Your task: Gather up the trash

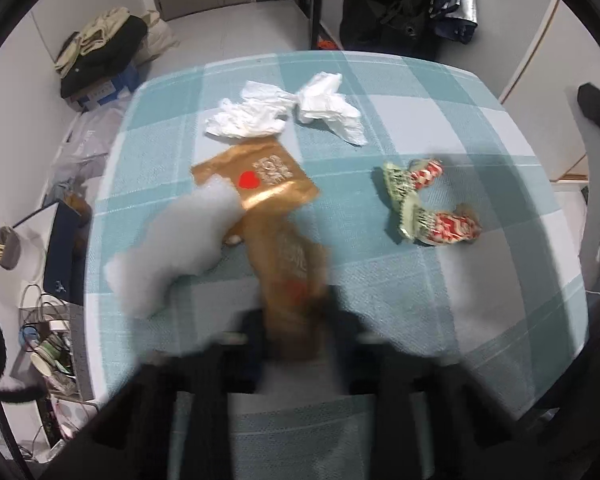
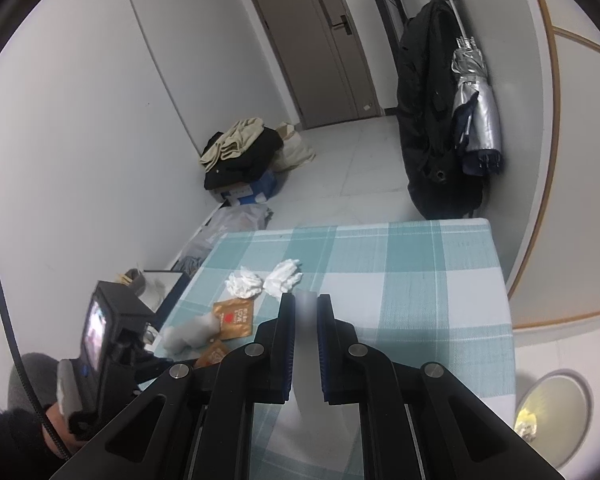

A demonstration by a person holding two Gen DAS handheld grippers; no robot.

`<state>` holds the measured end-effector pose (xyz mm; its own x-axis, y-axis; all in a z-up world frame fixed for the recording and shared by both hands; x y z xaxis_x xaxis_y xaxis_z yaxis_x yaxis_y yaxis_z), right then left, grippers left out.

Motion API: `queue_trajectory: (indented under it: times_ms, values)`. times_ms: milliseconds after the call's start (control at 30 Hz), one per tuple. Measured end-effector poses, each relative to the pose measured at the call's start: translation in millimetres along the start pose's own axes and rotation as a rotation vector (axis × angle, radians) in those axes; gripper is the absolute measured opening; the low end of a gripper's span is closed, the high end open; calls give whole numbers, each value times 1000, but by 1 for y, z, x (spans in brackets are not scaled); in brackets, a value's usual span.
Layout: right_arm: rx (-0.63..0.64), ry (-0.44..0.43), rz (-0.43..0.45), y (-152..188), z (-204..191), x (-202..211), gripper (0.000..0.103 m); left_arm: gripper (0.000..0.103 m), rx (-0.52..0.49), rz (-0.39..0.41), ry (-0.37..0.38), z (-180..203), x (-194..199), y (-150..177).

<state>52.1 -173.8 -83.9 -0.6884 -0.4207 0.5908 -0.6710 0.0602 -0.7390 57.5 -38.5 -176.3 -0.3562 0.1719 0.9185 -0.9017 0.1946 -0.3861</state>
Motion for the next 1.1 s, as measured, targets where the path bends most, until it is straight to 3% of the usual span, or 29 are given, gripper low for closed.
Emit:
queue_trajectory:
  times_ms: [333,600,1100]
  values:
    - [-17,-8,-21,5,-3,-12,10,1,70,0,87,-9,0,-5]
    - [-36,-8,-21,7,0,-12,10,1,118,44,184,-8,14,-13]
    - [-117,21,-60,19,12,-22,10,0,131,139,220,-15,31,-21]
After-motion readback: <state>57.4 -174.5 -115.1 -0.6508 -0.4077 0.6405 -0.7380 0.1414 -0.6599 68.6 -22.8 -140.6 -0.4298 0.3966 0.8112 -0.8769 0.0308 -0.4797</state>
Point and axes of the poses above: each gripper's, at about its wrist camera, not at the fingertips, and x roughly against the way its jaws point, z to its right, y to its underside, the point moved 6 cm from there along -x, roughly the way its jaws point, and after that the axes turned 2 degrees about y, right-handed, at the moved point
